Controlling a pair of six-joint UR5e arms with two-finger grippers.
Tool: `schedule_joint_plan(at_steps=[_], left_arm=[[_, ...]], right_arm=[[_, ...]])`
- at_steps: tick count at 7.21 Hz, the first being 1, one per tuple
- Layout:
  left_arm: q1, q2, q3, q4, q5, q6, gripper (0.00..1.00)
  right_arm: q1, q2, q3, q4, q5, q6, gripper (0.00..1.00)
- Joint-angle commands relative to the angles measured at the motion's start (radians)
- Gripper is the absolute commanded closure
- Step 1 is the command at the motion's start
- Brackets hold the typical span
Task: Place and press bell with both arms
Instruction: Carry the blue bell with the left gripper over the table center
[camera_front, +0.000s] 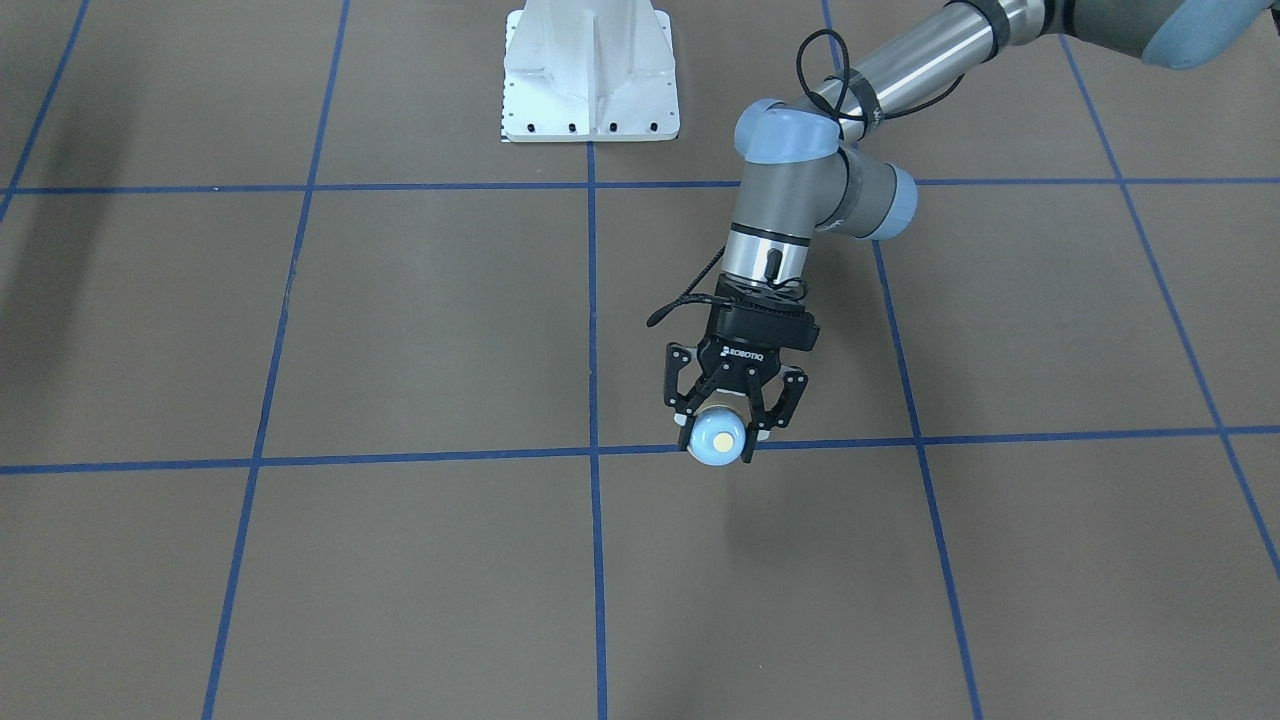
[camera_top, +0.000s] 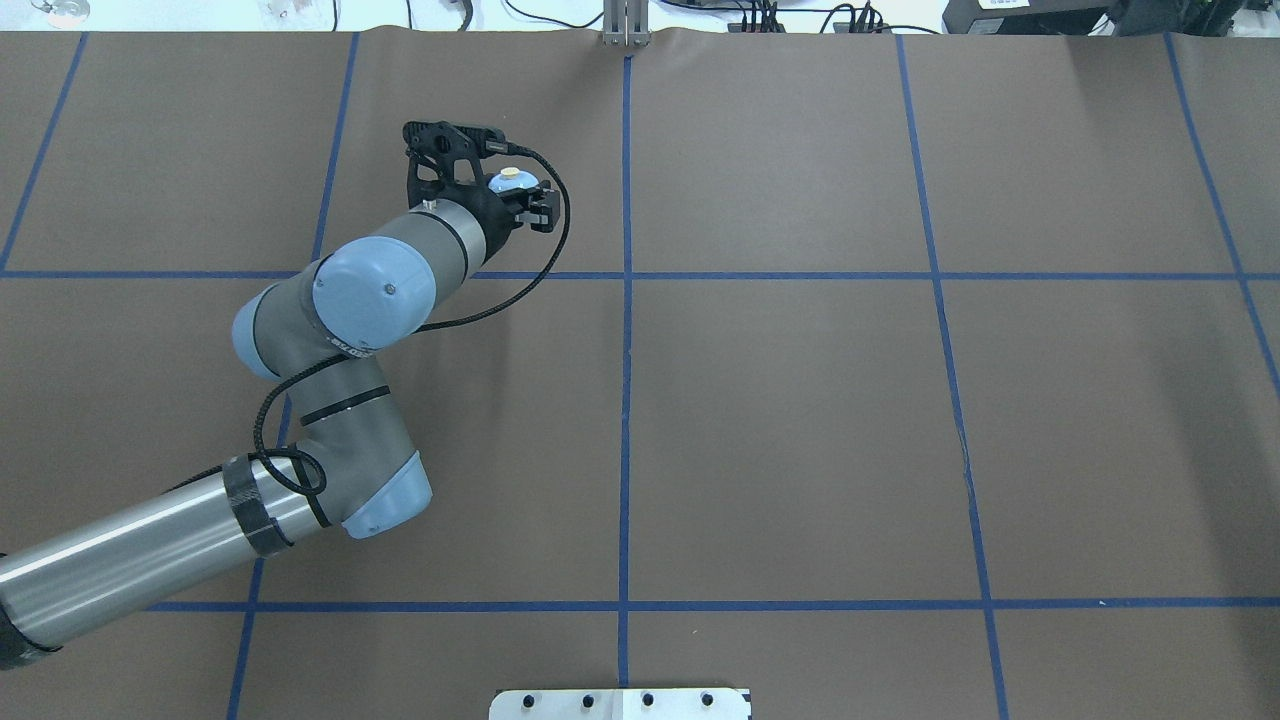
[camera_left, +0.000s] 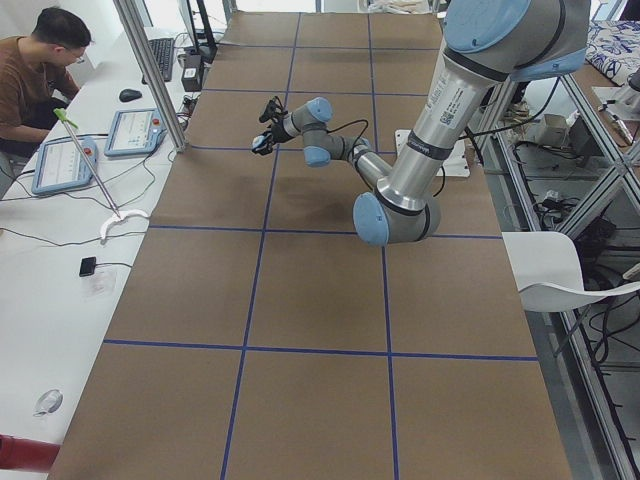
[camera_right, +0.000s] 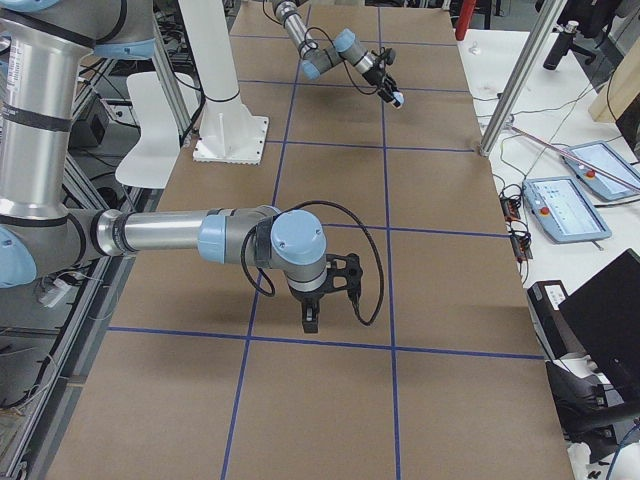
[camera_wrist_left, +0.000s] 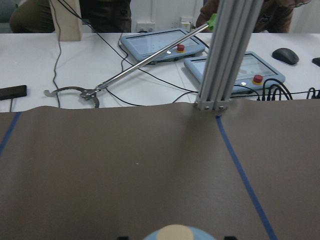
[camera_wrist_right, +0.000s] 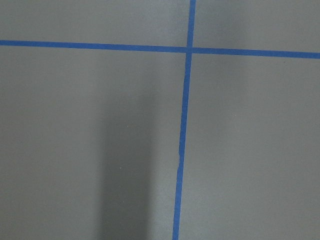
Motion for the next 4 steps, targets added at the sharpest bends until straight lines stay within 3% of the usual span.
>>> schedule_joint_plan(at_steps=[1,2,4], left_arm=[[0.076,-0.048,0.086,-0.094,0.067,0.002,1.00],[0.121,-0.124,0.169,-0.104,0.129,0.000,1.00],[0.150,-0.192,0.286,-0.145,0.158,0.000,1.00]], right_arm=[[0.000,-0.002,-0.001,0.008,0.007,0.022,0.00],[0.000,-0.002,-0.002,0.011,0.011,0.022,0.00],[0.000,-0.001,-0.005,0.011,0.011,0.024,0.00]])
